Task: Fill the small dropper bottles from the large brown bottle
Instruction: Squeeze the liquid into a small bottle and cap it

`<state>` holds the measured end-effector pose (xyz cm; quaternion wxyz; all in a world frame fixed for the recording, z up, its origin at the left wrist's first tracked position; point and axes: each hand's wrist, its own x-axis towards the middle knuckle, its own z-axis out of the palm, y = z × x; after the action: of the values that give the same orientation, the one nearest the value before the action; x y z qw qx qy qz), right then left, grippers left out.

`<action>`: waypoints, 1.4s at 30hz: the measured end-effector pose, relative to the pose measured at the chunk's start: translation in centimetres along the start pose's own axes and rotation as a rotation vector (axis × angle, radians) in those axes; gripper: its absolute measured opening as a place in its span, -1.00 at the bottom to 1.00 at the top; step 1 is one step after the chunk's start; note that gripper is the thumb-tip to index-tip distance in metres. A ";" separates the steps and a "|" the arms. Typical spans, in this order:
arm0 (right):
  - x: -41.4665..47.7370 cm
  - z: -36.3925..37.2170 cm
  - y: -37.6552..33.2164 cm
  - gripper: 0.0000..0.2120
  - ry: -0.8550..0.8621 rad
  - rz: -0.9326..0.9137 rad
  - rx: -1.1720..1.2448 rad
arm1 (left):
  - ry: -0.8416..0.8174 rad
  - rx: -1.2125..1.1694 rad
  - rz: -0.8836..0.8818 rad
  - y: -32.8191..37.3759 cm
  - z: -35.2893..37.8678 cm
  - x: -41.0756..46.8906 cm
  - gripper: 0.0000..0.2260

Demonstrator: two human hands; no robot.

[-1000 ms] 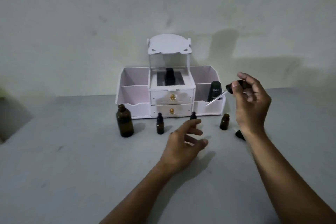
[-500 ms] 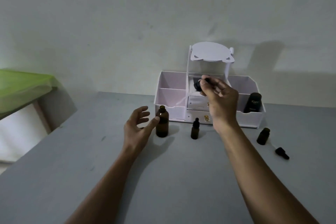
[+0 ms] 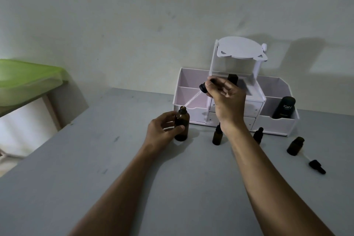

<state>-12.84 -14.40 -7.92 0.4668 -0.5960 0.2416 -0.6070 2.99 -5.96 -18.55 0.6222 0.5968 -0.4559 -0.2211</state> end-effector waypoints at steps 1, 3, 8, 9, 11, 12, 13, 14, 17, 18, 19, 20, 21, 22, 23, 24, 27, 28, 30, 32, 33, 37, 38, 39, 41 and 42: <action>0.1 0.1 -0.1 -0.87 -0.010 -0.009 -0.006 | -0.007 0.002 0.003 0.0 0.1 0.0 -0.53; 0.1 0.6 -0.2 -0.88 -0.029 -0.032 -0.021 | -0.014 0.015 0.013 0.0 0.2 0.0 -0.58; 0.0 1.8 0.2 -0.88 -0.085 -0.073 -0.088 | -0.002 0.066 0.041 -0.3 0.1 0.1 -0.58; -0.1 2.0 0.4 -0.86 -0.112 -0.070 -0.108 | -0.003 0.072 0.047 -0.3 0.1 0.1 -0.58; -0.3 2.3 0.8 -0.86 -0.176 -0.058 -0.155 | -0.009 0.083 0.054 -0.3 0.1 0.1 -0.59; -0.4 2.3 1.1 -0.87 -0.197 -0.048 -0.180 | -0.011 0.086 0.057 -0.3 0.1 0.1 -0.60; -0.4 2.3 1.5 -0.87 -0.207 -0.032 -0.200 | -0.012 0.091 0.059 -0.3 0.1 0.1 -0.60; -0.5 2.3 1.8 -0.88 -0.210 -0.013 -0.212 | -0.010 0.094 0.061 -0.3 0.1 0.1 -0.60; -0.6 1.9 3.1 -0.90 -0.220 0.056 -0.241 | -0.009 0.099 0.063 -0.3 0.1 0.2 -0.59; -0.7 1.8 3.5 -0.91 -0.232 0.076 -0.256 | -0.009 0.100 0.062 -0.4 0.1 0.2 -0.60; -0.9 1.8 3.8 -0.90 -0.244 0.091 -0.268 | -0.009 0.100 0.063 -0.4 0.2 0.2 -0.59; -1.1 1.8 4.1 -0.89 -0.251 0.101 -0.275 | -0.011 0.100 0.064 -0.4 0.2 0.2 -0.59; -1.2 1.9 4.3 -0.89 -0.252 0.105 -0.279 | -0.013 0.098 0.065 -0.4 0.2 0.1 -0.58; -1.2 1.9 4.4 -0.90 -0.250 0.102 -0.285 | -0.013 0.094 0.066 -0.4 0.2 0.1 -0.58; -1.3 2.0 4.5 -0.91 -0.247 0.097 -0.292 | -0.011 0.089 0.068 -0.4 0.3 0.1 -0.59; -1.3 2.1 4.5 -0.92 -0.243 0.089 -0.297 | -0.009 0.088 0.070 -0.3 0.3 0.0 -0.60; -1.4 2.2 4.6 -0.95 -0.220 0.055 -0.334 | -0.005 0.088 0.080 -0.1 0.3 0.0 -0.61; -1.5 2.3 4.5 -0.95 -0.211 0.044 -0.346 | -0.006 0.088 0.083 -0.1 0.3 0.0 -0.61; -1.5 2.5 4.5 -0.96 -0.196 0.035 -0.354 | -0.007 0.095 0.087 -0.1 0.2 -0.1 -0.61; -1.5 2.6 4.4 -0.97 -0.184 0.044 -0.351 | -0.007 0.097 0.088 -0.1 0.2 -0.1 -0.60; -1.5 2.7 4.4 -0.97 -0.178 0.048 -0.348 | -0.005 0.094 0.090 -0.1 0.2 -0.1 -0.60; -1.5 2.8 4.6 -0.96 -0.151 0.048 -0.353 | -0.010 0.084 0.086 -0.1 0.2 -0.1 -0.61; -1.5 2.9 4.6 -0.96 -0.147 0.047 -0.354 | -0.011 0.078 0.081 -0.1 0.2 -0.1 -0.61; -1.5 2.9 4.6 -0.96 -0.147 0.044 -0.356 | -0.011 0.077 0.078 -0.1 0.2 -0.1 -0.60; -1.6 2.9 4.7 -0.95 -0.158 0.037 -0.366 | -0.009 0.092 0.083 -0.2 0.2 -0.1 -0.60; -1.6 2.9 4.6 -0.94 -0.167 0.036 -0.369 | -0.012 0.096 0.084 -0.2 0.1 -0.1 -0.60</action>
<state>-9.05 -14.30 -12.15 0.3789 -0.7152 0.3197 -0.4927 2.89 -6.01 -18.74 0.5989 0.6050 -0.4943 -0.1759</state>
